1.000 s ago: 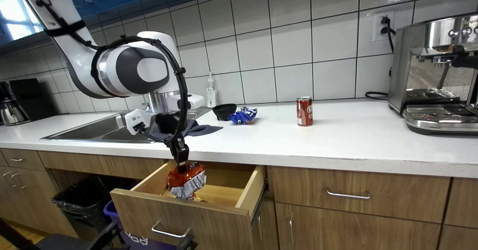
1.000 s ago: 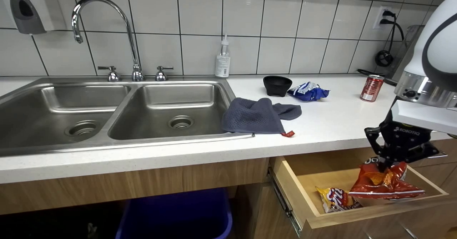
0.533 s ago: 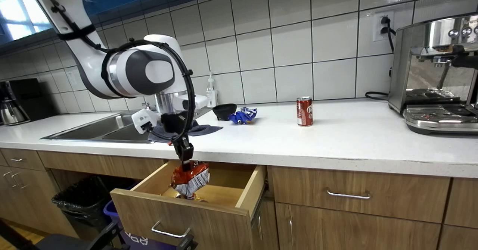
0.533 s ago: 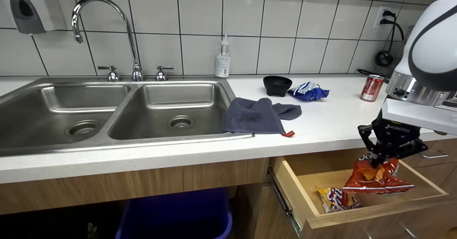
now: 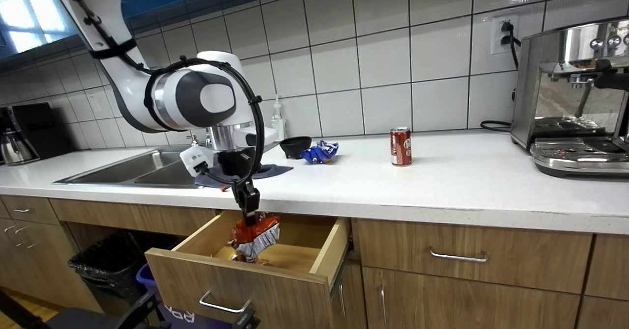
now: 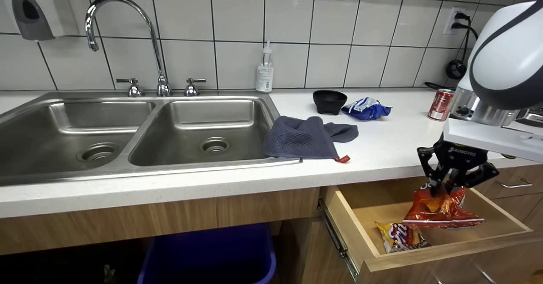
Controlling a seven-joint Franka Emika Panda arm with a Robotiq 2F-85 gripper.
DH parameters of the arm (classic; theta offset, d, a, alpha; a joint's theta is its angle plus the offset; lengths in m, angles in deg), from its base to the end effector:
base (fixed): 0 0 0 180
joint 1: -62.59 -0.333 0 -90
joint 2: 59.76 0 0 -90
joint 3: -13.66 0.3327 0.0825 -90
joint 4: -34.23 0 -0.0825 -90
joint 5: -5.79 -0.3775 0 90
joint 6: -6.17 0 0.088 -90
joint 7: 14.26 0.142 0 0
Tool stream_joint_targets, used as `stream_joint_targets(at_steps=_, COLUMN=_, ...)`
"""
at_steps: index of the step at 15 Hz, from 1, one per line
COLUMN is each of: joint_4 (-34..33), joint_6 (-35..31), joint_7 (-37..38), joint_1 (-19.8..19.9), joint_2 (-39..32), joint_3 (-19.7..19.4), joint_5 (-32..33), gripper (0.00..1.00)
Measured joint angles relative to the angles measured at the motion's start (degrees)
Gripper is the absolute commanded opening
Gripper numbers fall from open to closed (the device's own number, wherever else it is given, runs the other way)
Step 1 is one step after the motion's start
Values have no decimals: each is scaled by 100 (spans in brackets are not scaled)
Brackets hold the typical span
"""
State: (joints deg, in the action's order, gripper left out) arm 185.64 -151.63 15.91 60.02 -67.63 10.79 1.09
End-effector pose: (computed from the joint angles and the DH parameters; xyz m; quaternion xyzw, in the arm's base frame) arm 0.4222 -0.0053 0.1832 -0.9540 0.2992 0.0152 0.0079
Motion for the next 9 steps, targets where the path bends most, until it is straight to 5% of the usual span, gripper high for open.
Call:
stream_joint_targets(at_steps=7, joint_4=-42, joint_6=0, joint_7=-92, joint_1=-4, joint_2=-6, joint_3=0, joint_5=-22, gripper=100)
stream_joint_targets(at_steps=9, joint_4=-42, joint_6=0, joint_7=-164, joint_1=-6, joint_2=5, joint_3=3, joint_5=-55, gripper=100)
